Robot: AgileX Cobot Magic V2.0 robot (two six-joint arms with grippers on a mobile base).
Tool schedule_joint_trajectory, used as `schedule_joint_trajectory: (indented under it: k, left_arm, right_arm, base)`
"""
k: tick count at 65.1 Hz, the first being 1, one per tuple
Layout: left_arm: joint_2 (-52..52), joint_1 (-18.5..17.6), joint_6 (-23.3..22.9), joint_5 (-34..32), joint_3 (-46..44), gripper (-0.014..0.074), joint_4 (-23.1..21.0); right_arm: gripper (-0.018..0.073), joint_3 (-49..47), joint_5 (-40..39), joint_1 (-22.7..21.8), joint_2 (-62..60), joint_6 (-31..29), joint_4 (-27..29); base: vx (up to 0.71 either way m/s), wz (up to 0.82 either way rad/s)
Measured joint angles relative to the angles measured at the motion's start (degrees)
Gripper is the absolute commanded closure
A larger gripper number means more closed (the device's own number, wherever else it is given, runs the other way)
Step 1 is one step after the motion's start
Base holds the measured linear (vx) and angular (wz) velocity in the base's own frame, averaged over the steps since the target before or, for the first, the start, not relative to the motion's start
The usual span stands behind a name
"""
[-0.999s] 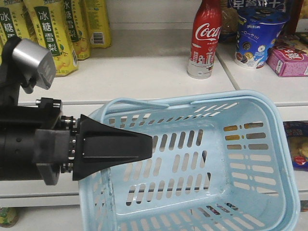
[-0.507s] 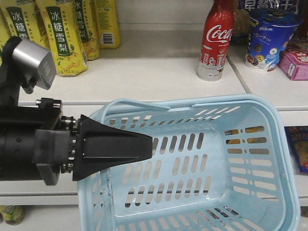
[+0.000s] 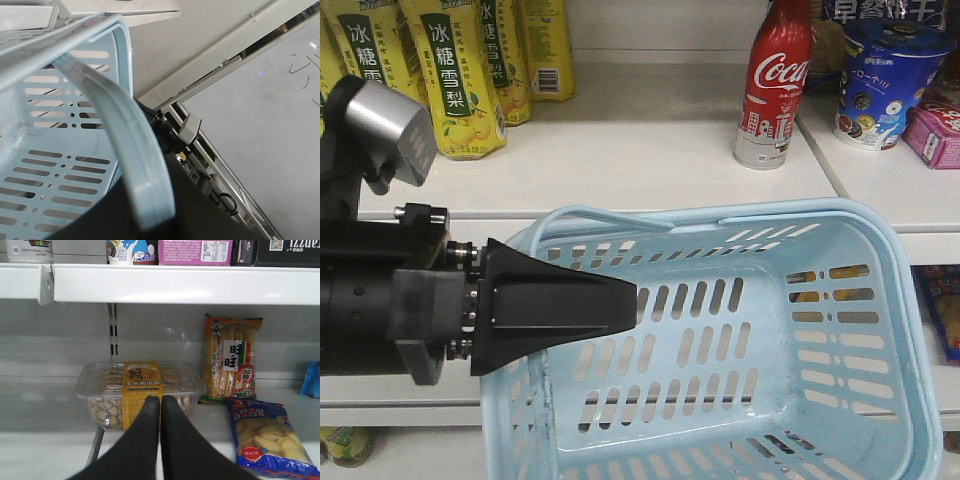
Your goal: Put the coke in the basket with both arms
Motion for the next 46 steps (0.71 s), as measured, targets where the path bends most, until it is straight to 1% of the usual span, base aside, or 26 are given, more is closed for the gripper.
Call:
schedule_joint_trajectory:
  k: [43,46]
  left_arm:
    - [0.00,0.00,0.00,0.00,0.00,0.0603,0.00]
    - [0.00,0.00,0.00,0.00,0.00,0.0603,0.00]
  right_arm:
    - [0.0564,0.00,-0.09,0.00,0.00,0.00,0.00]
    - [0.0564,0.00,-0.53,0.00,0.00,0.48,0.71]
  base:
    - [0.00,0.00]
    - [0.00,0.00]
